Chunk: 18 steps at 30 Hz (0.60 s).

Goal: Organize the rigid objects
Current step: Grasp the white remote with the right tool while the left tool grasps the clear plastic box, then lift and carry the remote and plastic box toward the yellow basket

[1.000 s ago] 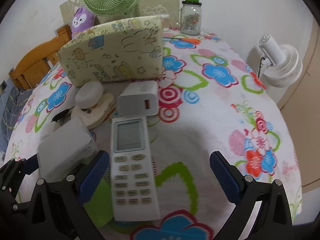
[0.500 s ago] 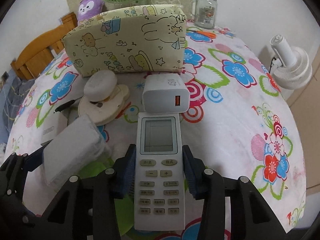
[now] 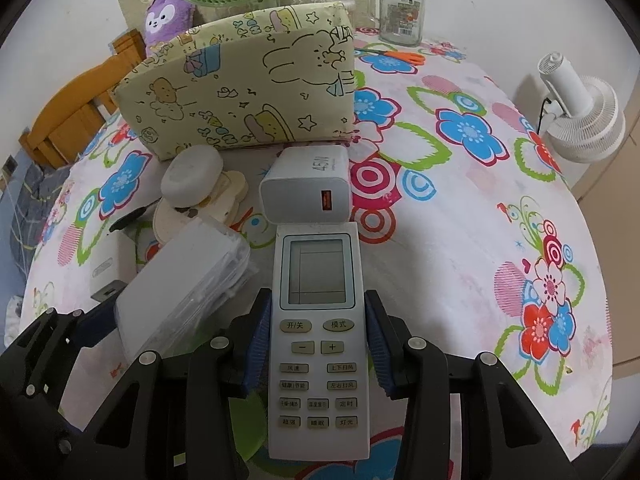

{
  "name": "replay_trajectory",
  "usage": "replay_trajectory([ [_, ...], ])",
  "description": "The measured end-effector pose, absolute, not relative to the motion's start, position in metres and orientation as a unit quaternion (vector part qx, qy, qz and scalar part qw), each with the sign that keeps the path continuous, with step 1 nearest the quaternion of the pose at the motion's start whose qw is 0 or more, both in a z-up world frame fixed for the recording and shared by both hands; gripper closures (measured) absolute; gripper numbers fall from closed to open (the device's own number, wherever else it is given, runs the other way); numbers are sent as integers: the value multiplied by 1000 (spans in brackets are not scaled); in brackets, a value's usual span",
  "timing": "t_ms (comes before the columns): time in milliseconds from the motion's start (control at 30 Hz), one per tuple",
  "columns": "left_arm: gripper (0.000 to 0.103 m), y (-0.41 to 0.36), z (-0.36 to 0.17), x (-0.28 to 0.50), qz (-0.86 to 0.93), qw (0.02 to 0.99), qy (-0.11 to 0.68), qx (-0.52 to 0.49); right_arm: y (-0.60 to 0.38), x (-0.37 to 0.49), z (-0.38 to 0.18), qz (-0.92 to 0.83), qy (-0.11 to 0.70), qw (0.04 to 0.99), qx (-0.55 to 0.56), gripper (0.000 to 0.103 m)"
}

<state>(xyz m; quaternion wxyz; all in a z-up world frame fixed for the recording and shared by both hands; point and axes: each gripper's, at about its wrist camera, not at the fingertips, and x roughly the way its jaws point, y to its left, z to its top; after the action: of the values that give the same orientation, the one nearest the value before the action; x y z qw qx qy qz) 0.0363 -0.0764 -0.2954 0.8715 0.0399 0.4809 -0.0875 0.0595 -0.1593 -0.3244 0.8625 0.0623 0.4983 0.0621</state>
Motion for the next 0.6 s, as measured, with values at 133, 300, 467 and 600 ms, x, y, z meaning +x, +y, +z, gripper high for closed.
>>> replay_trajectory([
  [133,33,-74,-289,31,-83,875,476,43,-155,56,-319,64,494,865,59,56],
  [300,35,-70,-284,23,-73,877,474,37,-147,51,-314,72,490,867,52,56],
  [467,35,-67,-281,18,-73,876,474,40,-140,47,-311,80,489,867,52,56],
  [600,33,-66,-289,19,-80,870,486,35,-139,44,-317,76,499,862,49,56],
])
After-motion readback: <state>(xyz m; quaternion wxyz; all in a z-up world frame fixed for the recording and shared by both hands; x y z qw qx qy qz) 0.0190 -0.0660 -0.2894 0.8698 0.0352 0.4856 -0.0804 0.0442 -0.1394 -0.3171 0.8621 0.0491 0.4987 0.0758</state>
